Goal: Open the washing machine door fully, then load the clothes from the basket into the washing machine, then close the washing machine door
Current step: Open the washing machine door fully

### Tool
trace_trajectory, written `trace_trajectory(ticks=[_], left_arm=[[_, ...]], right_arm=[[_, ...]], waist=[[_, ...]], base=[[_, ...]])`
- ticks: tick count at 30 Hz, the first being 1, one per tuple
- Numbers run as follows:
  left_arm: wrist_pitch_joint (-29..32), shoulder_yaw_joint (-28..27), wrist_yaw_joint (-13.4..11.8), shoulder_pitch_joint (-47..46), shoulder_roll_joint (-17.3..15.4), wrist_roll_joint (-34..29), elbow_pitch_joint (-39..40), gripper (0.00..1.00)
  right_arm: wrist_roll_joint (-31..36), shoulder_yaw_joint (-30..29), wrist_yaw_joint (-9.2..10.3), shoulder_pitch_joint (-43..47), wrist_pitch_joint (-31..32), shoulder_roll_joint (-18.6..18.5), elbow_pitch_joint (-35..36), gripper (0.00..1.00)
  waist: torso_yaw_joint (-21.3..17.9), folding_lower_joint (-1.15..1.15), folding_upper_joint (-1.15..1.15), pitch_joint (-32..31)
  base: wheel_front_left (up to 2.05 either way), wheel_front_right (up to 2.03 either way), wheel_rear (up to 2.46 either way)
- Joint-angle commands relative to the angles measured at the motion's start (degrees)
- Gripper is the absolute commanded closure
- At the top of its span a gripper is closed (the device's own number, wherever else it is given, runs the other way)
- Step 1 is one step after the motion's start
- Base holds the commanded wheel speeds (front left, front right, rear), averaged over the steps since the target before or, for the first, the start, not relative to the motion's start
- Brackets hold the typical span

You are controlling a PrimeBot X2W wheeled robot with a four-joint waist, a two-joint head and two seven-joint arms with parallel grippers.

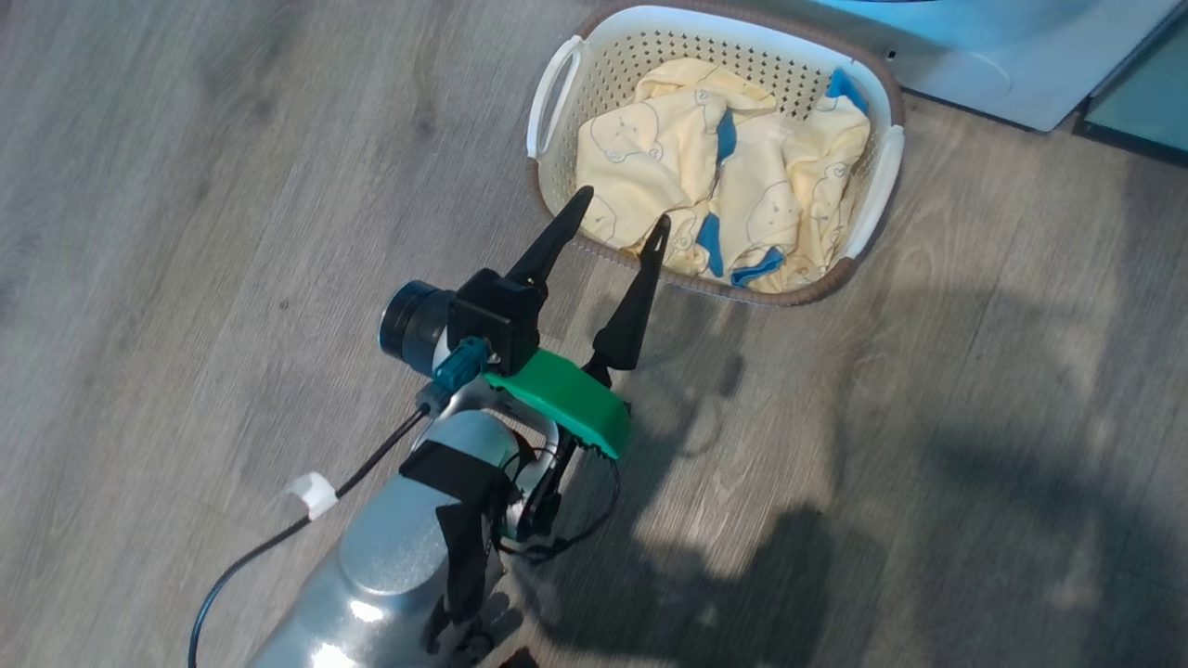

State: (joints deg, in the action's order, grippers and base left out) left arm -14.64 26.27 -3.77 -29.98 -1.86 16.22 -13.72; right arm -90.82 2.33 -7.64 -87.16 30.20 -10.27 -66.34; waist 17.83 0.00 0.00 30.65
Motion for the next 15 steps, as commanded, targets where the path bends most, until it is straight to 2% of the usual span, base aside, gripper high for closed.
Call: trace_trajectory(ticks=[1,15], left_arm=[[-0.4,-1.3,-0.5,-1.2,-1.0,0.3,1.9,0.00],[-0.4,-1.5,-1.2,-1.8,-1.0,0.9,2.6,0.00]], right_arm=[[0.9,0.8,0.15,-3.3,-0.3,1.8,0.7,1.00],[2.4,2.7,0.15,-6.0,2.9,2.5,-1.7,1.00]], waist=[[0.2,0.00,0.00,0.3],[0.1,0.00,0.00,1.6]], base=[[0.00,0.00,0.00],[0.00,0.00,0.00]])
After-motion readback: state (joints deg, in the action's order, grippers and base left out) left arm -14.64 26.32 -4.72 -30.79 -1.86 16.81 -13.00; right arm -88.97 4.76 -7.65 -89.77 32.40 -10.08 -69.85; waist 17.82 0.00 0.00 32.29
